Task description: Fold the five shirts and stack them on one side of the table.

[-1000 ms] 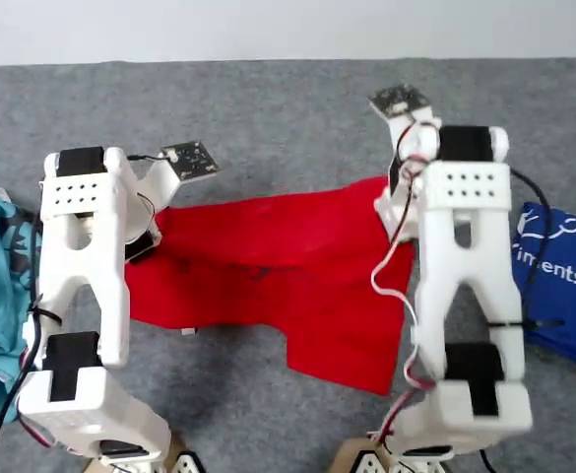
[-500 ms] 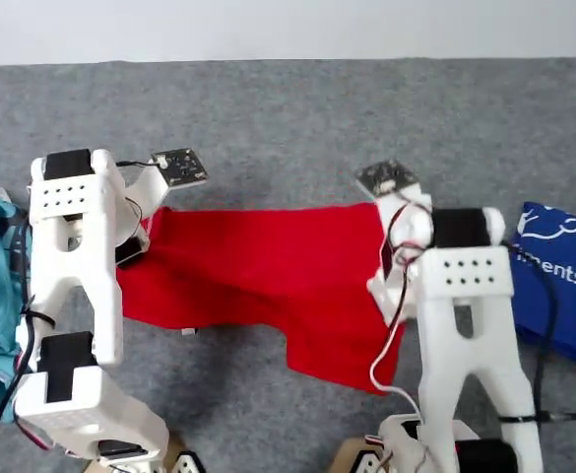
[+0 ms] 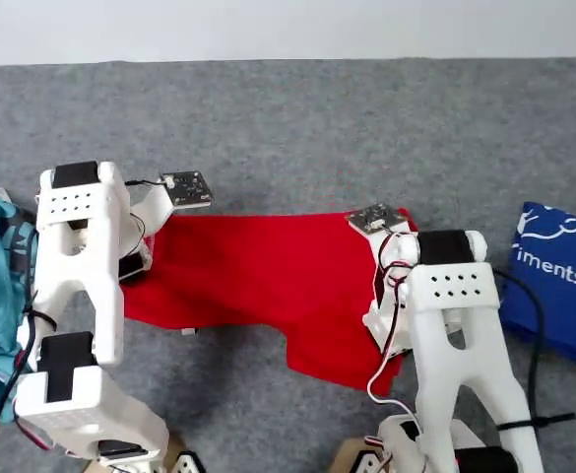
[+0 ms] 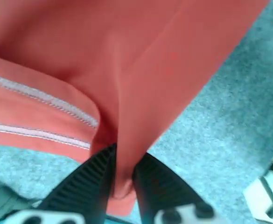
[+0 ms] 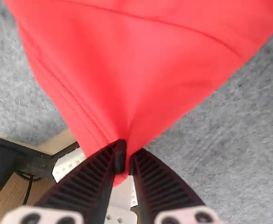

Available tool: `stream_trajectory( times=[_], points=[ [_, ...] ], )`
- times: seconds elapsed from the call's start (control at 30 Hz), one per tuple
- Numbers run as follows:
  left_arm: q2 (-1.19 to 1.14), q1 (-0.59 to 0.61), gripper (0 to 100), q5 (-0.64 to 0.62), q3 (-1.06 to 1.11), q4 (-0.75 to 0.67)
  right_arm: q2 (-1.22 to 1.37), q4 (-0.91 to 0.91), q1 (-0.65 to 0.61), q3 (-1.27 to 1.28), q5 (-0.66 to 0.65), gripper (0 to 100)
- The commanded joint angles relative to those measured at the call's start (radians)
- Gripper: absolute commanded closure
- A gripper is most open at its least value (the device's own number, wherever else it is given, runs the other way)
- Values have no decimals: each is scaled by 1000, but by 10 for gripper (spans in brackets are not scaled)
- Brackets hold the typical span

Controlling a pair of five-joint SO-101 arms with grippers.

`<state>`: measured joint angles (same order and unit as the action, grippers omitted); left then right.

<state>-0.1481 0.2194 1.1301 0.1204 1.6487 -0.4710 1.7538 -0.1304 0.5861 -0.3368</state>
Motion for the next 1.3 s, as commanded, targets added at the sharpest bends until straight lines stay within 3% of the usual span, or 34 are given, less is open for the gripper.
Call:
stream_trajectory(
  times=[0.0, 0.3, 0.5, 0.57, 1.03, 1.27],
  points=[
    [41, 8, 972, -26, 2, -40, -24, -4, -5, -6, 6, 988],
    [43, 9, 934, -23, 2, -51, -24, -16, -114, 25, 5, 983],
    [54, 12, 890, -28, -2, -44, -35, -7, -125, -6, 68, 752],
    [54, 12, 883, -28, -4, -44, -35, -7, -122, -26, 75, 716],
    [155, 23, 878, -34, -262, 38, -24, -4, -122, -276, 75, 713],
    [152, 20, 882, -161, -269, 15, -24, -54, -120, -273, 80, 713]
  ],
)
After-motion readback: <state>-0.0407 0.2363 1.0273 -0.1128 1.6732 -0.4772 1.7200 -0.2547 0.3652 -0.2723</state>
